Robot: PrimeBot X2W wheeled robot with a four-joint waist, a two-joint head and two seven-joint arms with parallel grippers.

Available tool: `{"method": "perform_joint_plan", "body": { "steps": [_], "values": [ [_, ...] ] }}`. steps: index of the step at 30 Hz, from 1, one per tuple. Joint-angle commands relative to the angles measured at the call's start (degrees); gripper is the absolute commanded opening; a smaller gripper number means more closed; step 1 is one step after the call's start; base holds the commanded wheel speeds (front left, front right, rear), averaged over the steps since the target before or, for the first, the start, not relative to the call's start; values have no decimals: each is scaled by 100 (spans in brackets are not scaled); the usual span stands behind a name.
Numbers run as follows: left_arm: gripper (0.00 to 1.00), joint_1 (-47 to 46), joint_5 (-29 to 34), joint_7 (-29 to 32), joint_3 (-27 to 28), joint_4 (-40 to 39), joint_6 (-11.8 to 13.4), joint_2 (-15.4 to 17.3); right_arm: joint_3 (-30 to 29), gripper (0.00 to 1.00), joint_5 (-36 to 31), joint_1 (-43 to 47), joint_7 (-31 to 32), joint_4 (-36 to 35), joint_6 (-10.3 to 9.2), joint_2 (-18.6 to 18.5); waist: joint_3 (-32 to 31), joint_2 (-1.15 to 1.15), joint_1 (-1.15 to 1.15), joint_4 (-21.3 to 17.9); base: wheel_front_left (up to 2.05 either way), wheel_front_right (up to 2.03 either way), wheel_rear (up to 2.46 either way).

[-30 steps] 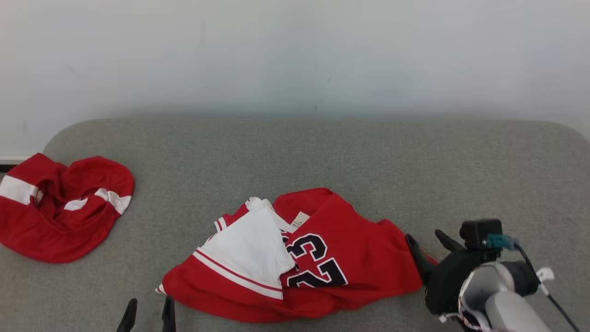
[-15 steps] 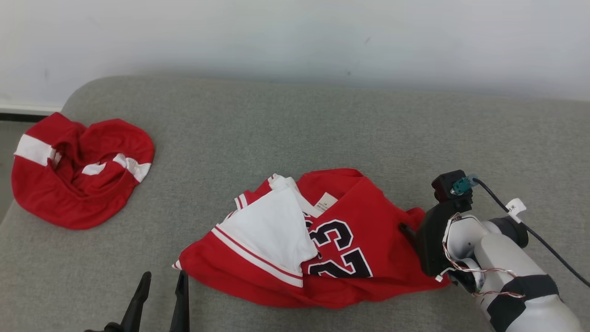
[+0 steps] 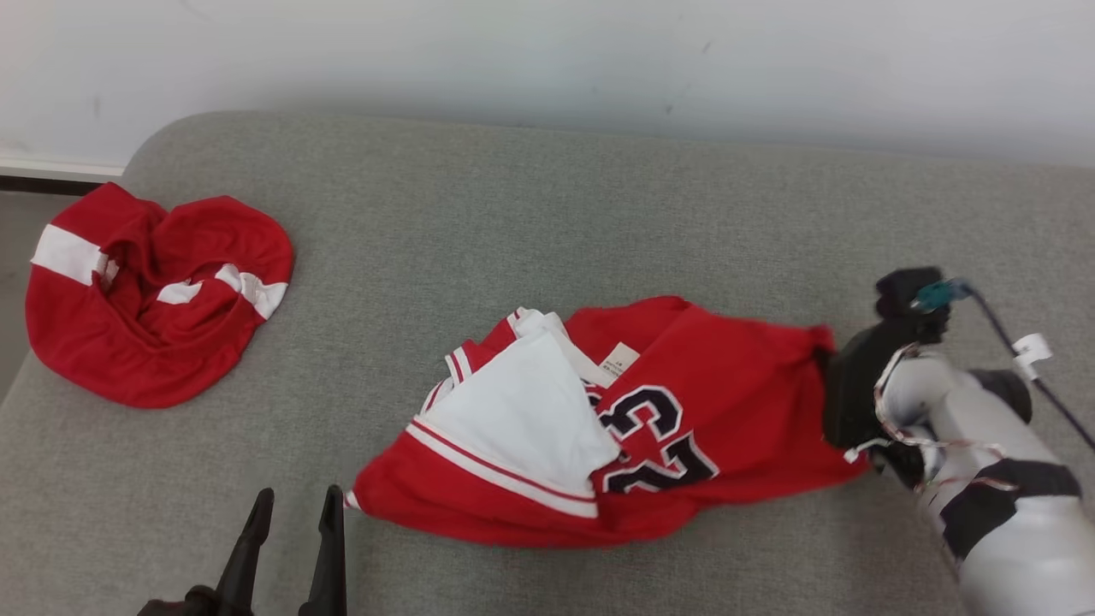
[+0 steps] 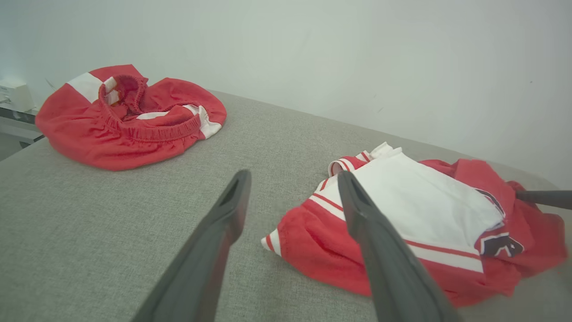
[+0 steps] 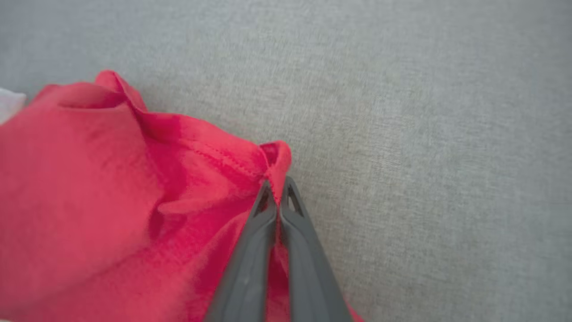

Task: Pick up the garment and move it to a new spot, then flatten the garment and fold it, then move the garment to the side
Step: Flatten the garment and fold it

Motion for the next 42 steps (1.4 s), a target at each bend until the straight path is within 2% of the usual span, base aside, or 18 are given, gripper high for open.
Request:
{"method": "perform_joint_plan", "body": {
  "steps": [1,7,15,18,19,20,23,31,37,38,42],
  "values": [
    [100,-54,8,-5,10,-21,12,-12,-172,0,18,-120,-129,93,3,-14,3,-1,-1,-59,0,0,0],
    [100,-18,11,-5,-1,-4,10,-18,-1031,0,-189,-432,-470,626,3,-109,-51,-1,-1,-199,0,0,0],
    [100,-47,19,-5,-31,12,9,-29,-2198,0,-734,-540,-1042,1547,3,-456,-61,-1,-1,-283,0,0,0],
    [100,-41,27,-5,-16,27,9,-30,-2477,0,-1005,-532,-1216,1846,3,-431,-86,-1,-1,-311,0,0,0],
    [100,-28,32,-4,-9,33,8,-30,-2524,57,-1111,-522,-1280,1896,3,-412,-102,-1,-1,-325,0,0,0],
    [100,-10,37,-5,-4,40,8,-31,-2578,100,-1190,-505,-1335,1942,3,-390,-127,-1,-1,-339,0,0,0],
    [100,28,47,-5,-12,56,8,-31,-2636,100,-1373,-481,-1503,1979,3,-284,-191,-1,-1,-361,0,0,0],
    [100,232,25,-4,34,97,8,-32,-2354,100,-1740,-99,-2912,1358,3,147,-570,-1,-1,-494,0,0,0],
    [100,460,-4,-5,148,96,8,-33,-1671,100,-1681,780,-3552,310,3,413,-854,-1,-1,-697,0,0,0],
    [100,526,-11,-4,183,75,12,-34,-1472,100,-1628,1181,-3604,-178,3,439,-906,-1,-1,-768,0,0,0],
    [100,604,-25,-4,224,39,18,-36,-1242,100,-1524,2073,-3638,-1184,3,468,-954,-1,-1,-860,0,0,0]
  ]
}}
